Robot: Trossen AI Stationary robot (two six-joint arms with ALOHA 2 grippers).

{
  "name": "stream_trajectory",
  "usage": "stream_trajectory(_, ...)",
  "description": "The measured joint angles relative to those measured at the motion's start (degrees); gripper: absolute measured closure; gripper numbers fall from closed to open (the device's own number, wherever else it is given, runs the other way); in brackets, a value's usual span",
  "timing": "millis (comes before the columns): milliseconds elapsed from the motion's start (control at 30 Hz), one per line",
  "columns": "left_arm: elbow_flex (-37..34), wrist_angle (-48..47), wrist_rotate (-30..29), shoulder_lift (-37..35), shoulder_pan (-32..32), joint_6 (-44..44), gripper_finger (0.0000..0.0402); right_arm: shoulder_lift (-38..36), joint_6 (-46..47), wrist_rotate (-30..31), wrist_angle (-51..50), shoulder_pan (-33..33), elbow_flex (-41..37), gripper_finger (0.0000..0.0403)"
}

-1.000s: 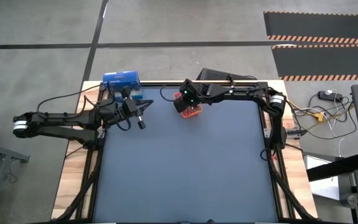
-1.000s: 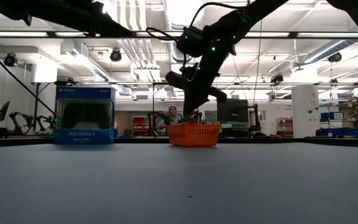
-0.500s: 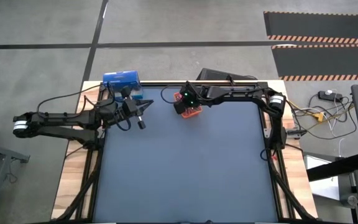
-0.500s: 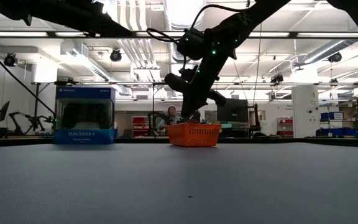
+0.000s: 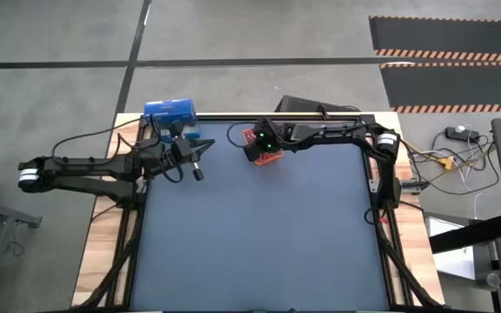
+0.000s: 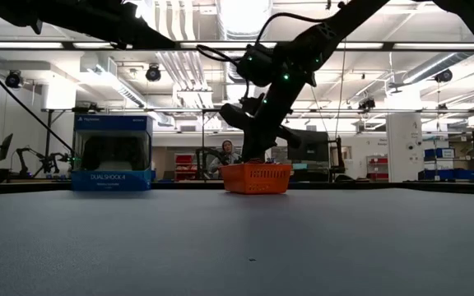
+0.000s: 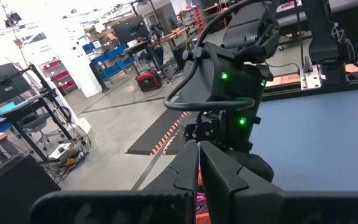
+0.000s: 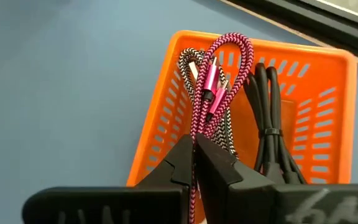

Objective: Pick and place USB-C Cables
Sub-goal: Put the black pink charger cable into the orange bin

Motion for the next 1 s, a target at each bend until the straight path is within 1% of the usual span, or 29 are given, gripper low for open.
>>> stream_trajectory(133, 0.0, 0.0, 0.0, 0.0, 0.0, 0.0, 0.04, 0.0, 0.4, -0.8, 2.9, 0.0, -1.6, 0.0394)
stream_trajectory(467, 0.0, 0.0, 0.0, 0.0, 0.0, 0.0, 0.04, 0.0, 1.2, -0.8, 4.8, 0.0, -4.4, 0.0394)
stream_trajectory(1000, 0.0, 0.0, 0.0, 0.0, 0.0, 0.0, 0.04, 0.0, 1.2, -0.8, 5.4, 0.0, -4.6, 0.0394)
